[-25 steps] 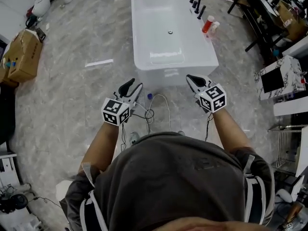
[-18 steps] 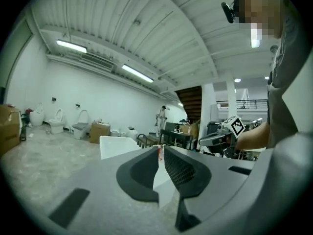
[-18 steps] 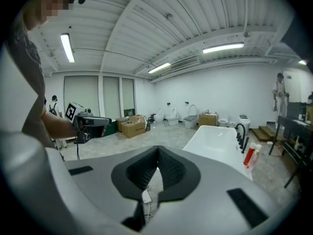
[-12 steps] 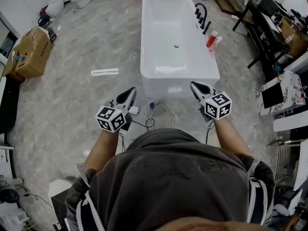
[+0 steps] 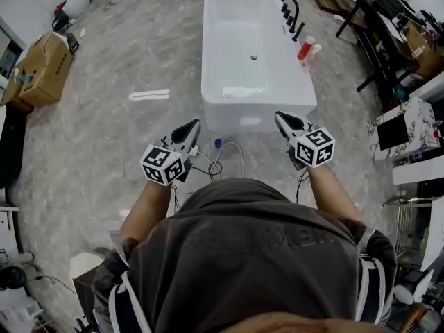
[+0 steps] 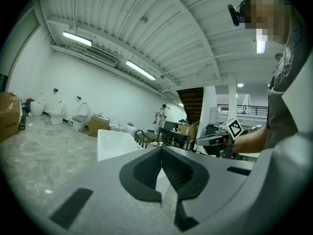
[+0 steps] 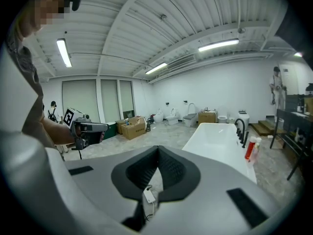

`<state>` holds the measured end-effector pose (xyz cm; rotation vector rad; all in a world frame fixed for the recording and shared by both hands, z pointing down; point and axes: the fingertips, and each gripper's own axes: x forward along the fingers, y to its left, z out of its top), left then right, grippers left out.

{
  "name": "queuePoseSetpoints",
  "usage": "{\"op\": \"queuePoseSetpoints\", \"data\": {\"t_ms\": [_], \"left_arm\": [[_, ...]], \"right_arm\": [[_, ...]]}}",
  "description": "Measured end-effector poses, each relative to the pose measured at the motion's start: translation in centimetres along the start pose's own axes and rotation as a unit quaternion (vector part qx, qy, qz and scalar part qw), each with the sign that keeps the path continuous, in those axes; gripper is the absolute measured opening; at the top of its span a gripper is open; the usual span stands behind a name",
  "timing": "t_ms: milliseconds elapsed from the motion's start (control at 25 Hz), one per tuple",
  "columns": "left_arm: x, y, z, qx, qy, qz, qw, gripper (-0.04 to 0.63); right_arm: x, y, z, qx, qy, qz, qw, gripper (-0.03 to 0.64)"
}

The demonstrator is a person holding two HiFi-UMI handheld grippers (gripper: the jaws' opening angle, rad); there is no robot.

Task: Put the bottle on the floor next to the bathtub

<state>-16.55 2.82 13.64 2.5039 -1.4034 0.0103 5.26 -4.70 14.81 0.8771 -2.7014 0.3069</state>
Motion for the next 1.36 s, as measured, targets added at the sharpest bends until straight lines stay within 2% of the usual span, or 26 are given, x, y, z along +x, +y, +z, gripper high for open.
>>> {"op": "queuePoseSetpoints", "data": {"t_ms": [1360], "left_arm": [[-0.9,-0.2,-0.1,0.001,0.004,0.003,1.0000,0.006]], "right_arm": [[0.0,1.2,-0.2,-0.023,0.011,0.010,1.000,-0.009]]}}
